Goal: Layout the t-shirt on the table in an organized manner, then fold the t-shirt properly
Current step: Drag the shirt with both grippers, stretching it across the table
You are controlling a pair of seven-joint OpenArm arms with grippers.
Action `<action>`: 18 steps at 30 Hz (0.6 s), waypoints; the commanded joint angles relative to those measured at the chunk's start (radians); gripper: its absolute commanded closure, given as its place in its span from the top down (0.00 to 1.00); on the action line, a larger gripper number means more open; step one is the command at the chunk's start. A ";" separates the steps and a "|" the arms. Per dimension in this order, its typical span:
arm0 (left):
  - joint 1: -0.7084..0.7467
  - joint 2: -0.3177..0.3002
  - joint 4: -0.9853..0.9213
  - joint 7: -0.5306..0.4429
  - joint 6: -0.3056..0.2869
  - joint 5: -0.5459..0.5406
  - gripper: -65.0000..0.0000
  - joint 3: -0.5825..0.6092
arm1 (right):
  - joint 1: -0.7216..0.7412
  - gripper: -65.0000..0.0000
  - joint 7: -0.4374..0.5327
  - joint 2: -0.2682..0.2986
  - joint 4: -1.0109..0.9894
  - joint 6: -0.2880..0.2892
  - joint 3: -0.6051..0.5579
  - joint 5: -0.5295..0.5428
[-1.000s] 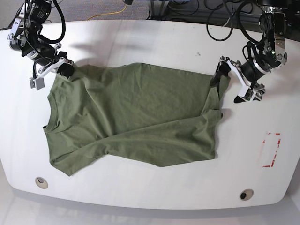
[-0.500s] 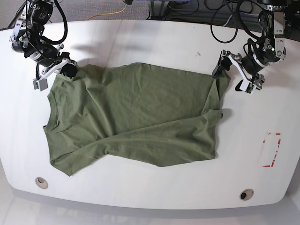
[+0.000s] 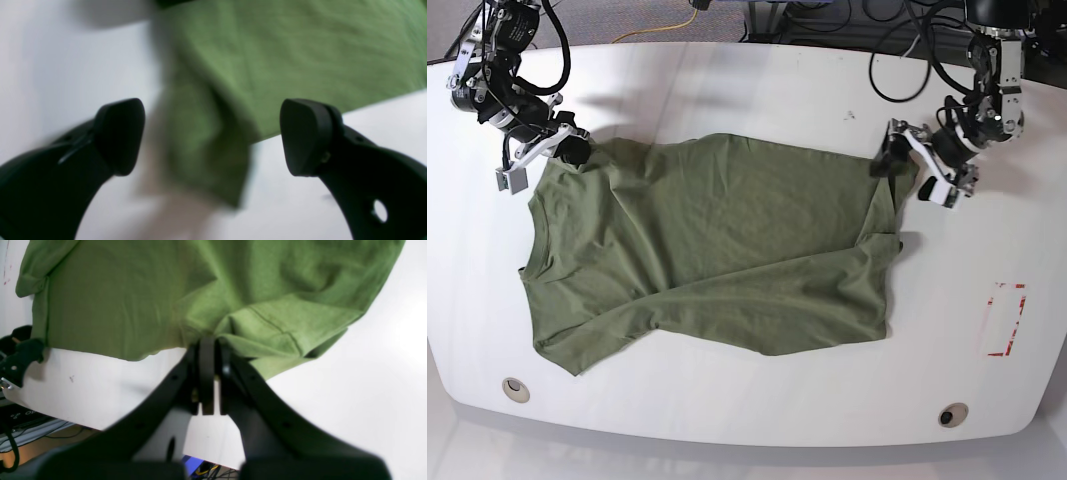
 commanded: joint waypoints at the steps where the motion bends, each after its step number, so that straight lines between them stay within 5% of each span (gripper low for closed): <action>1: 0.000 -0.003 0.011 0.024 -0.008 0.007 0.95 0.025 | 0.006 0.00 0.015 0.015 0.014 0.003 0.007 0.017; 10: -0.004 0.008 0.014 0.024 -0.006 0.165 0.92 0.028 | 0.007 0.00 0.017 0.015 0.014 0.003 0.007 0.017; 18: -0.015 0.025 0.014 0.024 -0.006 0.232 0.61 0.025 | 0.007 0.00 0.017 0.015 0.014 0.003 0.007 0.017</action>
